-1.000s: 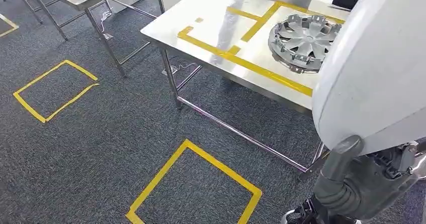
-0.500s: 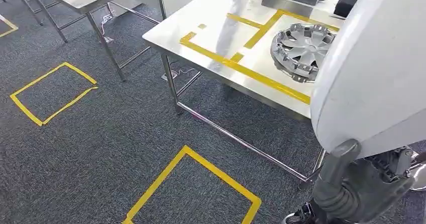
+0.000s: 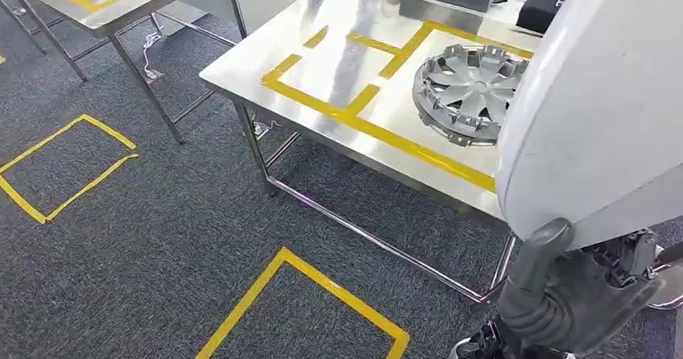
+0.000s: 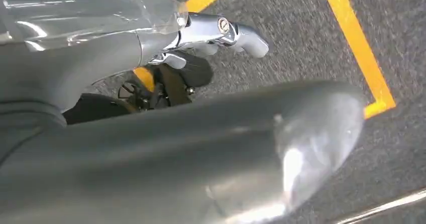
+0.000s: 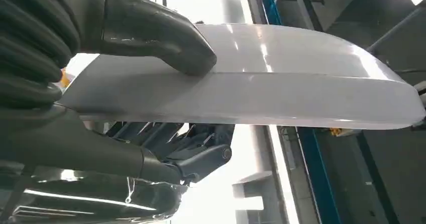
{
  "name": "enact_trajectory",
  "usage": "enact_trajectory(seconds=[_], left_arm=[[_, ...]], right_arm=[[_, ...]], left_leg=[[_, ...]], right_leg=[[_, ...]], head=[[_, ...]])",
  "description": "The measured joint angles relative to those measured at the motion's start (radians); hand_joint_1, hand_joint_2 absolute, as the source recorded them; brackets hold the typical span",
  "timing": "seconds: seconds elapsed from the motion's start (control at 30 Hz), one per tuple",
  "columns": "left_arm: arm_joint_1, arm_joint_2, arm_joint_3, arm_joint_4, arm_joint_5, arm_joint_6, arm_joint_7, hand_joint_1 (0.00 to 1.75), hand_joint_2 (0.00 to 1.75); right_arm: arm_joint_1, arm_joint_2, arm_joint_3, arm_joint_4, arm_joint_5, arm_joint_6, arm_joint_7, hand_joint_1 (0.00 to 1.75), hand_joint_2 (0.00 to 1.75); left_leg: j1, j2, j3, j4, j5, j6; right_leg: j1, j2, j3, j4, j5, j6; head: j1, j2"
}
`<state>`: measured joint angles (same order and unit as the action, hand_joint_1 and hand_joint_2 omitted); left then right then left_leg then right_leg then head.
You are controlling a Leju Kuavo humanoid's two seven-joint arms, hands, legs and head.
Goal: Take the parts from the cabinet and place them on the table.
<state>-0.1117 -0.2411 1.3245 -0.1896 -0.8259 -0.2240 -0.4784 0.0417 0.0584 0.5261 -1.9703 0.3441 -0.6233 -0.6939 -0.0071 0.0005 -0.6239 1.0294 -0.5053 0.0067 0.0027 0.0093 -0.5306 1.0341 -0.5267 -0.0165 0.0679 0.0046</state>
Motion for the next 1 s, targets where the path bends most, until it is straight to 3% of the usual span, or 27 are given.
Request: enact_trajectory(seconds=[0.03, 0.07, 0.1, 0.2, 0.5, 0.57, 0.63, 0.67, 0.7, 0.77, 0.8, 0.83, 0.87, 0.9, 0.93, 0.97, 1.0], left_arm=[[-0.001, -0.002, 0.0, 0.0, 0.002, -0.013, 0.0, 0.0, 0.0], [0.003, -0.004, 0.0, 0.0, 0.003, -0.031, -0.002, 0.0, 0.0], [0.004, -0.003, 0.0, 0.0, 0.003, -0.046, -0.003, 0.0, 0.0], [0.002, -0.004, 0.0, 0.0, 0.01, -0.078, -0.004, 0.0, 0.0], [0.003, -0.001, 0.001, 0.0, 0.012, -0.1, -0.008, 0.0, 0.0], [0.003, 0.0, 0.001, 0.0, 0.012, -0.1, -0.009, 0.0, 0.0], [0.005, -0.002, 0.001, 0.0, 0.012, -0.101, -0.009, 0.0, 0.0], [0.004, -0.002, 0.001, 0.0, 0.012, -0.106, -0.01, 0.0, 0.0], [0.004, -0.002, 0.001, 0.0, 0.016, -0.117, -0.009, 0.0, 0.0], [0.005, -0.002, 0.004, 0.0, 0.022, -0.141, -0.006, 0.0, 0.0], [0.006, -0.002, 0.005, 0.0, 0.023, -0.143, -0.003, 0.0, 0.0], [0.007, -0.002, 0.005, 0.0, 0.023, -0.143, -0.003, 0.0, 0.0], [0.007, -0.002, 0.005, 0.0, 0.023, -0.143, -0.002, 0.0, 0.0], [0.007, -0.002, 0.005, 0.0, 0.023, -0.143, -0.002, 0.0, 0.0], [0.008, -0.002, 0.005, 0.0, 0.022, -0.144, -0.002, 0.0, 0.0], [0.01, -0.002, 0.005, 0.0, 0.022, -0.141, 0.0, 0.0, 0.0], [0.009, -0.001, 0.005, 0.0, 0.019, -0.126, 0.0, 0.0, 0.0]], right_arm=[[-0.001, 0.0, 0.0, 0.0, 0.0, 0.0, 0.0, 1.75, 1.75], [0.0, 0.0, 0.0, 0.0, 0.0, -0.001, 0.001, 1.75, 1.75], [0.0, 0.0, 0.0, 0.0, 0.001, -0.002, 0.001, 1.75, 1.75], [-0.001, -0.001, 0.0, 0.0, 0.0, -0.003, 0.0, 1.75, 1.75], [-0.001, -0.001, 0.0, 0.0, 0.0, -0.003, 0.0, 1.75, 1.75], [0.0, -0.001, 0.0, -0.001, 0.0, -0.004, 0.001, 1.75, 1.75], [0.0, -0.001, 0.0, -0.002, 0.0, -0.004, 0.001, 1.75, 1.75], [-0.001, -0.002, 0.0, -0.003, 0.002, -0.005, 0.0, 1.75, 1.75], [-0.001, -0.002, 0.0, -0.004, 0.003, -0.005, 0.0, 1.75, 1.75], [0.004, -0.005, 0.0, -0.004, 0.0, -0.005, 0.0, 1.75, 1.75], [0.005, -0.006, 0.0, -0.004, 0.0, -0.005, 0.0, 1.75, 1.75], [0.005, -0.007, 0.0, -0.004, 0.0, -0.005, 0.0, 1.75, 1.75], [0.005, -0.007, 0.0, -0.004, 0.0, -0.005, 0.0, 1.75, 1.75], [0.005, -0.008, 0.0, -0.004, 0.0, -0.005, 0.0, 1.75, 1.75], [0.006, -0.01, 0.0, -0.004, 0.0, -0.005, 0.0, 1.75, 1.75], [0.007, -0.013, 0.0, -0.002, 0.001, -0.005, 0.0, 1.75, 1.75], [0.006, -0.015, 0.001, -0.001, 0.003, -0.005, 0.001, 1.75, 1.75]], left_leg=[[-0.001, -0.001, 0.005, 0.0, 0.003, 0.0], [0.001, -0.001, 0.013, -0.007, 0.043, -0.003], [0.003, -0.001, 0.015, -0.007, 0.034, -0.017], [0.002, -0.003, 0.018, -0.006, 0.033, -0.006], [-0.005, -0.005, 0.03, -0.006, 0.011, 0.019], [-0.003, -0.009, 0.025, -0.018, -0.003, 0.031], [0.006, -0.01, 0.068, -0.026, -0.008, 0.041], [0.008, -0.009, 0.077, -0.028, -0.011, 0.043], [0.008, -0.008, 0.084, -0.027, -0.015, 0.042], [0.008, -0.009, 0.096, -0.027, -0.028, 0.038], [0.009, -0.009, 0.104, -0.027, -0.034, 0.036], [0.01, -0.01, 0.115, -0.026, -0.042, 0.032], [0.011, -0.012, 0.128, -0.026, -0.053, 0.028], [0.012, -0.013, 0.144, -0.026, -0.064, 0.023], [0.013, -0.012, 0.156, -0.025, -0.074, 0.018], [0.012, -0.012, 0.167, -0.021, -0.084, 0.009], [0.013, -0.012, 0.164, -0.021, -0.088, 0.002]], right_leg=[[-0.001, 0.001, -0.003, 0.0, -0.005, 0.007], [0.002, 0.001, -0.004, 0.004, -0.011, 0.008], [0.002, -0.001, -0.001, 0.002, -0.014, -0.009], [0.002, -0.002, 0.011, -0.01, -0.016, -0.006], [-0.005, -0.002, 0.033, -0.036, -0.022, 0.026], [-0.005, -0.002, 0.042, -0.017, -0.007, 0.04], [-0.005, -0.004, 0.04, 0.013, -0.021, 0.042], [-0.006, -0.004, 0.017, 0.064, -0.041, 0.045], [-0.008, -0.004, -0.026, 0.133, -0.07, 0.049], [-0.011, -0.004, -0.134, 0.283, -0.125, 0.051], [-0.013, -0.004, -0.167, 0.305, -0.127, 0.055], [-0.014, -0.004, -0.174, 0.285, -0.113, 0.053], [-0.016, -0.005, -0.162, 0.22, -0.077, 0.051], [-0.02, -0.005, -0.138, 0.133, -0.022, 0.049], [-0.024, -0.006, -0.116, 0.046, 0.05, 0.049], [-0.02, -0.011, -0.125, 0.037, 0.082, 0.049], [-0.011, -0.015, -0.118, 0.031, 0.066, 0.035]], head=[[-0.004, 0.0], [-0.003, 0.0], [0.0, 0.0], [-0.001, 0.0], [-0.002, 0.0], [-0.003, 0.0], [0.0, 0.0], [0.002, 0.0], [0.002, 0.0], [0.001, 0.0], [0.001, 0.0], [0.0, 0.0], [0.002, 0.0], [0.001, 0.0], [0.002, 0.0], [0.0, 0.0], [-0.006, 0.0]])
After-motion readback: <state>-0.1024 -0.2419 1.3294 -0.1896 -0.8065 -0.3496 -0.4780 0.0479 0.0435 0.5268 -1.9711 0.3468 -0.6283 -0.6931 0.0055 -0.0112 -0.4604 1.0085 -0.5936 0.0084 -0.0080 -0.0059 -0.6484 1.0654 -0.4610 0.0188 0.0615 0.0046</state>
